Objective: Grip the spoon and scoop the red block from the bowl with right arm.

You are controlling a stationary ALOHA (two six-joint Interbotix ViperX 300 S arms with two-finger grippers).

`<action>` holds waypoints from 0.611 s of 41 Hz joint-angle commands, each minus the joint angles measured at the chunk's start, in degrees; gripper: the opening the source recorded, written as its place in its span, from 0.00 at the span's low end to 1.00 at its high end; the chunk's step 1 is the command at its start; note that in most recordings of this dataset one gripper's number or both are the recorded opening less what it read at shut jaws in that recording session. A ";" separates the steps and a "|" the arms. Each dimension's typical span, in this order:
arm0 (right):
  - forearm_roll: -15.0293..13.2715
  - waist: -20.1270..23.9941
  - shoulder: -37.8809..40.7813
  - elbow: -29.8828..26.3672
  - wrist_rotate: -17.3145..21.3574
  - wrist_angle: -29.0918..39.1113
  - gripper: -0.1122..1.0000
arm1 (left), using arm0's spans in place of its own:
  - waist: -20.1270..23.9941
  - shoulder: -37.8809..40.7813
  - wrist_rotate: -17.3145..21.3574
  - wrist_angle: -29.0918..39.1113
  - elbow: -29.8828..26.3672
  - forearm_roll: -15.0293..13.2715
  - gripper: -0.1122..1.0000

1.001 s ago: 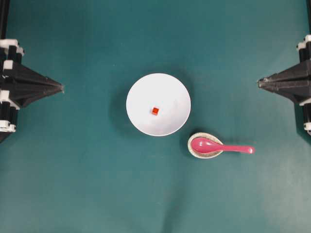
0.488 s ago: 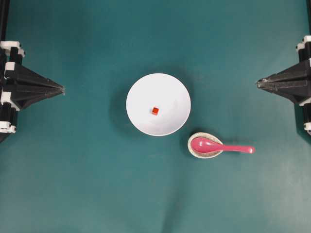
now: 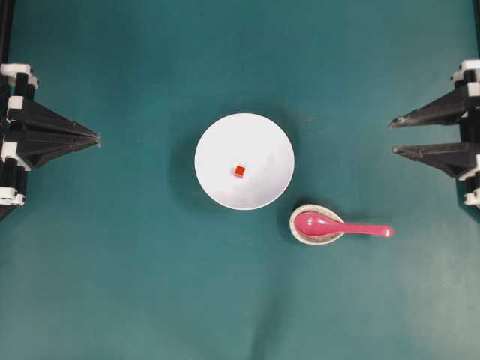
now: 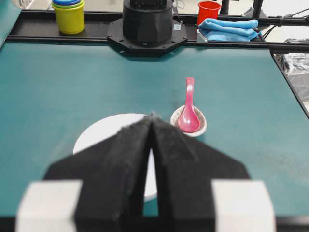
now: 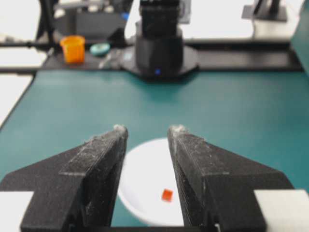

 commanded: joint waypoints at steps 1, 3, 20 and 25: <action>0.79 1.32 2.11 0.35 0.09 -0.97 0.52 | -0.18 0.44 0.00 -0.26 -1.41 0.18 0.10; 1.76 2.29 3.60 1.23 0.09 -2.20 0.52 | -0.18 0.44 0.00 -0.35 -1.41 0.18 0.10; 15.56 12.30 22.50 8.09 0.00 -29.88 0.52 | -0.18 0.53 0.00 -0.35 -1.41 0.18 0.10; 21.18 17.49 28.13 8.88 0.00 -36.21 0.52 | -0.18 0.53 0.00 -0.26 -1.32 0.18 0.10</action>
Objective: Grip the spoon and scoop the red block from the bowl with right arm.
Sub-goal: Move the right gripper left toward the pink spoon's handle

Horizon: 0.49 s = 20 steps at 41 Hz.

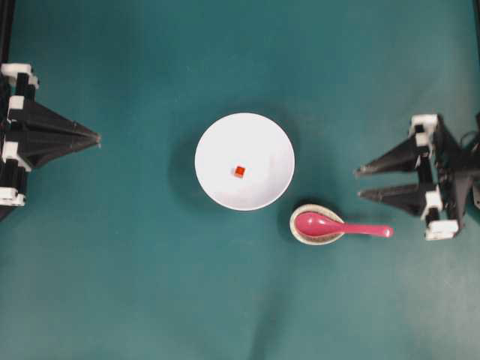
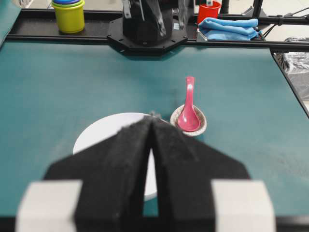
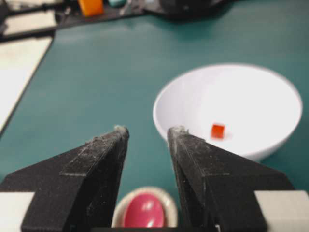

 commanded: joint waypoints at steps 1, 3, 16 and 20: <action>4.39 3.96 3.78 -0.18 -0.09 -4.92 0.52 | -0.18 0.35 0.00 -0.26 -1.41 0.18 0.10; 7.56 6.42 5.98 0.18 -0.09 -7.12 0.52 | -0.18 0.35 0.00 -0.26 -1.32 0.18 0.10; 27.86 23.29 15.56 1.76 -0.09 -13.10 0.52 | -0.18 0.26 0.00 0.00 -1.32 0.18 0.10; 30.23 26.37 17.58 1.49 -0.09 -13.01 0.52 | -0.18 0.09 0.00 0.79 -1.41 0.18 0.10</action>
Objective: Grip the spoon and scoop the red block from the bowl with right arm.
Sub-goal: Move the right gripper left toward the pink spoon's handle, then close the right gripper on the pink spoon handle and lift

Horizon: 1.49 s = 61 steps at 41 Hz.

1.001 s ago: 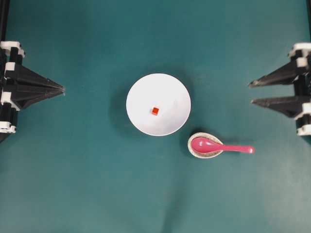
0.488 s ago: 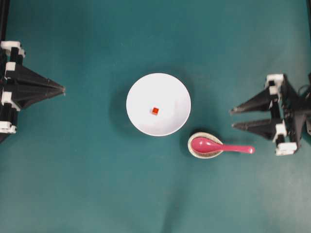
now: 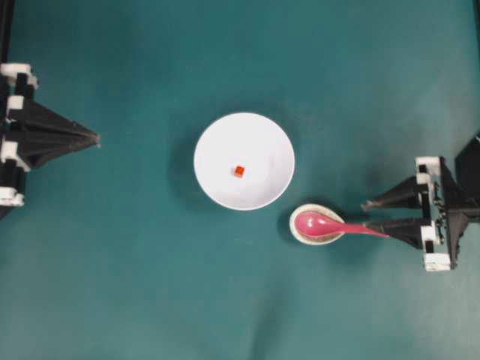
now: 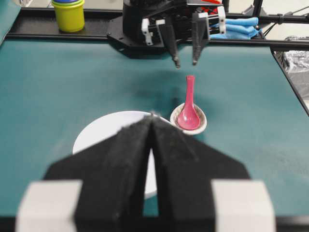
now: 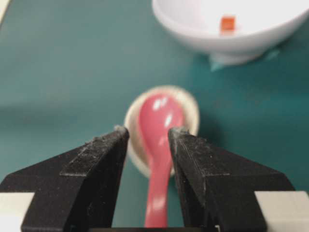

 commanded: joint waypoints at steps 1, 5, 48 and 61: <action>2.02 2.55 1.41 -0.70 0.09 -0.53 0.52 | -0.18 0.18 0.00 0.09 -1.32 0.18 0.10; 2.81 3.52 3.16 -1.05 0.09 -0.62 0.52 | -0.18 0.18 0.00 0.18 -1.41 0.18 0.10; 2.90 4.04 17.49 -3.69 4.66 -2.64 0.51 | -0.18 0.00 0.00 1.23 -1.41 0.18 0.10; 2.81 4.04 17.31 -4.04 4.48 -2.64 0.30 | -0.18 0.09 0.00 1.23 -1.41 0.18 0.10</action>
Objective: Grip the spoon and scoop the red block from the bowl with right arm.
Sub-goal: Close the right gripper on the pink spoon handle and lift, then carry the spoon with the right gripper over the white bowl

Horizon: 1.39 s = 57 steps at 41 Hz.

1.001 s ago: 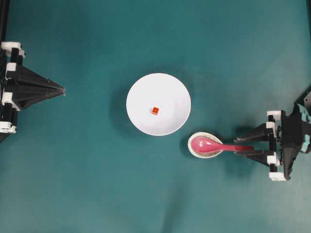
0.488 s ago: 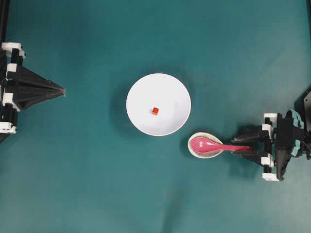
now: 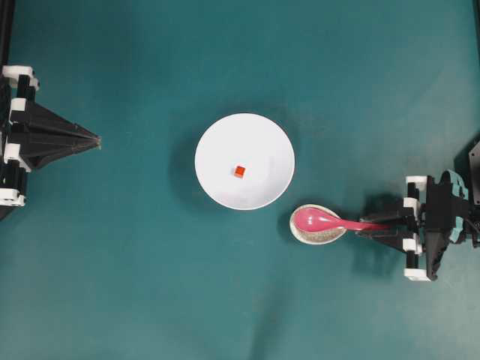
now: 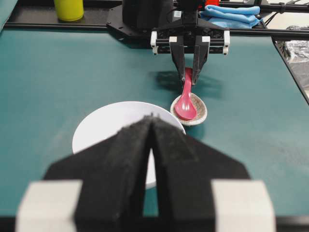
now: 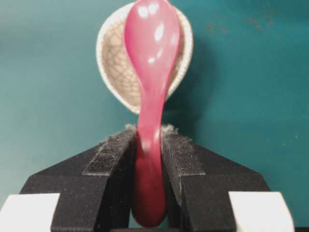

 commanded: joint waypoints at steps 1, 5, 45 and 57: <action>-0.09 0.44 -0.70 -0.70 0.18 -0.62 0.30 | -0.18 0.18 0.00 -0.26 -1.41 0.18 0.10; -0.18 0.44 -2.55 -1.14 -0.53 -0.88 0.30 | -0.18 0.18 0.00 -0.26 -1.41 0.18 0.10; -0.70 -52.47 -27.51 -34.28 -30.85 85.87 0.30 | -0.18 0.18 -0.35 -1.67 -1.58 0.18 0.10; -10.46 -55.63 -15.29 -48.25 -19.86 101.34 0.30 | -0.18 0.09 -0.53 -1.76 -1.67 0.09 0.10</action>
